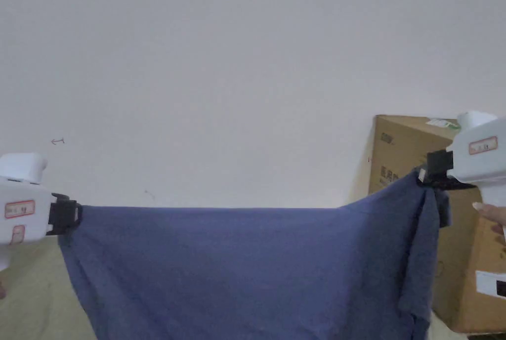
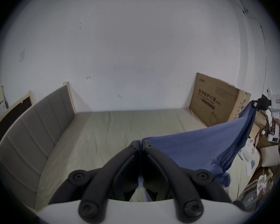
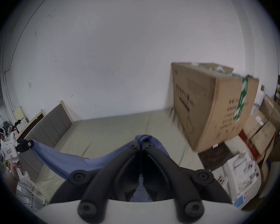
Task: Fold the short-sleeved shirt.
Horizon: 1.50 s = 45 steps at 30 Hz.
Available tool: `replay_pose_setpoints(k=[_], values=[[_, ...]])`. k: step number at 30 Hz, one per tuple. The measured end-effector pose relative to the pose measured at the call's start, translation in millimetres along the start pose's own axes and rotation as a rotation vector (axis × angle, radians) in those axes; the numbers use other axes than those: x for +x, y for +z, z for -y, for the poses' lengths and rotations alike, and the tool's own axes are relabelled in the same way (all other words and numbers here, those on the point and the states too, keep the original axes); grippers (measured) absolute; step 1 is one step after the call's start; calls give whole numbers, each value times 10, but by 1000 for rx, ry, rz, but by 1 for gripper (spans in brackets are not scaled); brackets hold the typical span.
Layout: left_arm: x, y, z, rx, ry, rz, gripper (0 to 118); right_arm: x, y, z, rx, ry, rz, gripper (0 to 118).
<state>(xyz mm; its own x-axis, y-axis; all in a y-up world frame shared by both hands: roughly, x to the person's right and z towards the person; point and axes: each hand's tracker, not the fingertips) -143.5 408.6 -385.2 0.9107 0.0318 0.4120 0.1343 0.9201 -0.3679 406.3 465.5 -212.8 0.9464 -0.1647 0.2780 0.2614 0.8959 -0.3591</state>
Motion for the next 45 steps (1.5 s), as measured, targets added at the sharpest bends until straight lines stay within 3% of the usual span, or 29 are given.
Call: replay_pose_setpoints(k=[14, 20, 24, 29, 31, 36, 40, 45], values=[[-74, -854, -1557, 169, -6, -117, 2, -445, -820, -1755, 195, 53, 109, 0], [-68, -1260, -1821, 199, 17, -161, 2, -596, -1199, -1973, 223, 121, 151, 0], [-97, -1680, -1719, 196, 12, -185, 2, -632, -1492, -1758, 220, 164, 166, 0], [-86, -2170, -818, 11, 45, -191, 2, -450, -2192, -804, 80, 44, 117, 0], [-72, -2304, -269, -61, 77, -153, 2, -338, -2457, -215, -15, 10, 68, 0], [2, -2250, 1365, -334, 119, -108, 2, 95, -2780, 1583, -327, -34, 104, 0], [-13, -1777, 2429, -455, 145, -93, 2, 372, -2322, 2829, -473, -162, 63, 0], [-65, -923, 3164, -509, 181, -26, 2, 429, -1212, 3786, -582, -38, 36, 0]])
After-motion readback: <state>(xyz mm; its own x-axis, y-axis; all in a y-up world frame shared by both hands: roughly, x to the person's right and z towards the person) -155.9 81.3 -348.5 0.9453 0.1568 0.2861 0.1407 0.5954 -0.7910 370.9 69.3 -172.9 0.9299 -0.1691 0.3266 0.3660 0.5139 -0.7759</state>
